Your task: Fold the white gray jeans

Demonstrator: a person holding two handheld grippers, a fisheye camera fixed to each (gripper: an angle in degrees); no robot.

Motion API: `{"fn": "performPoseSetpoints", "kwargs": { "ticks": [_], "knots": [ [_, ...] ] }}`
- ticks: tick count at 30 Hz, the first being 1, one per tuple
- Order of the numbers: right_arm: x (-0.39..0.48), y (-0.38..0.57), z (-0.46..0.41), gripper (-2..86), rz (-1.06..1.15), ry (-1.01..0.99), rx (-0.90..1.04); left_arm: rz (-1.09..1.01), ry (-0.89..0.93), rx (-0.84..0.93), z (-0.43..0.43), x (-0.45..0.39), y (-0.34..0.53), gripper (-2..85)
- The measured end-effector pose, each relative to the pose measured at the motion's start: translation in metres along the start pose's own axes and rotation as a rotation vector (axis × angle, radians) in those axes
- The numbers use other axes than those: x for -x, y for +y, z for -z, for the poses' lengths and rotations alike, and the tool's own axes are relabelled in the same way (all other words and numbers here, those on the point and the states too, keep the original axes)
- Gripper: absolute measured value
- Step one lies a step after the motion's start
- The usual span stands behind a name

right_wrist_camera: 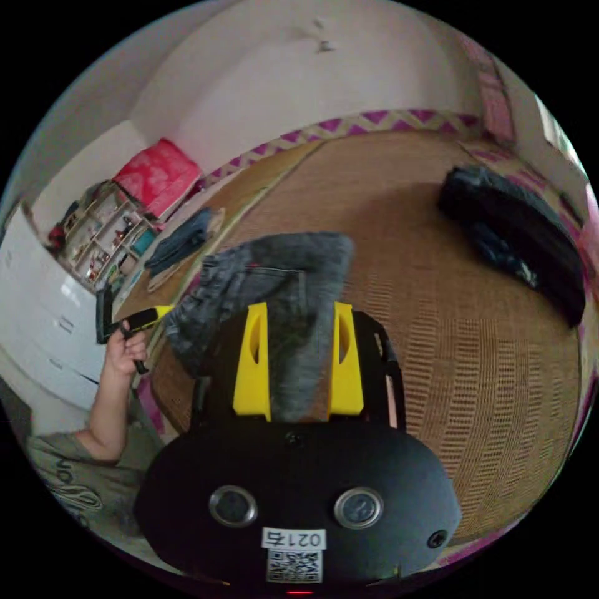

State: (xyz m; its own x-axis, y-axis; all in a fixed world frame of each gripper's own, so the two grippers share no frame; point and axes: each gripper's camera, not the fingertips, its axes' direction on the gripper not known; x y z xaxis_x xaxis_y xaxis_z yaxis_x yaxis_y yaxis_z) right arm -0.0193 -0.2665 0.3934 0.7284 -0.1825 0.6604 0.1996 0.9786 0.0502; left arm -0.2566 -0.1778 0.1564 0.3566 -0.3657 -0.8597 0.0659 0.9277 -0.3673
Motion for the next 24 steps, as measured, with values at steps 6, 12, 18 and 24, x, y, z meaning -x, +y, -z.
{"fn": "performPoseSetpoints", "kwargs": {
  "ticks": [6,12,18,24],
  "knots": [
    [-0.086,-0.029,-0.059,12.9,-0.183,-0.349,0.126,0.024,0.100,0.119,-0.005,0.024,-0.044,10.9],
    [-0.098,-0.055,-0.087,6.7,-0.162,-0.379,0.182,0.041,0.167,0.088,0.015,0.045,-0.067,5.2],
    [-0.018,-0.110,-0.057,6.0,0.114,-0.348,0.161,-0.039,0.236,-0.082,0.096,0.040,-0.084,4.4],
    [0.126,-0.236,-0.107,6.1,0.371,-0.416,0.152,-0.040,0.116,-0.345,0.244,0.082,-0.136,4.3]
  ]
}}
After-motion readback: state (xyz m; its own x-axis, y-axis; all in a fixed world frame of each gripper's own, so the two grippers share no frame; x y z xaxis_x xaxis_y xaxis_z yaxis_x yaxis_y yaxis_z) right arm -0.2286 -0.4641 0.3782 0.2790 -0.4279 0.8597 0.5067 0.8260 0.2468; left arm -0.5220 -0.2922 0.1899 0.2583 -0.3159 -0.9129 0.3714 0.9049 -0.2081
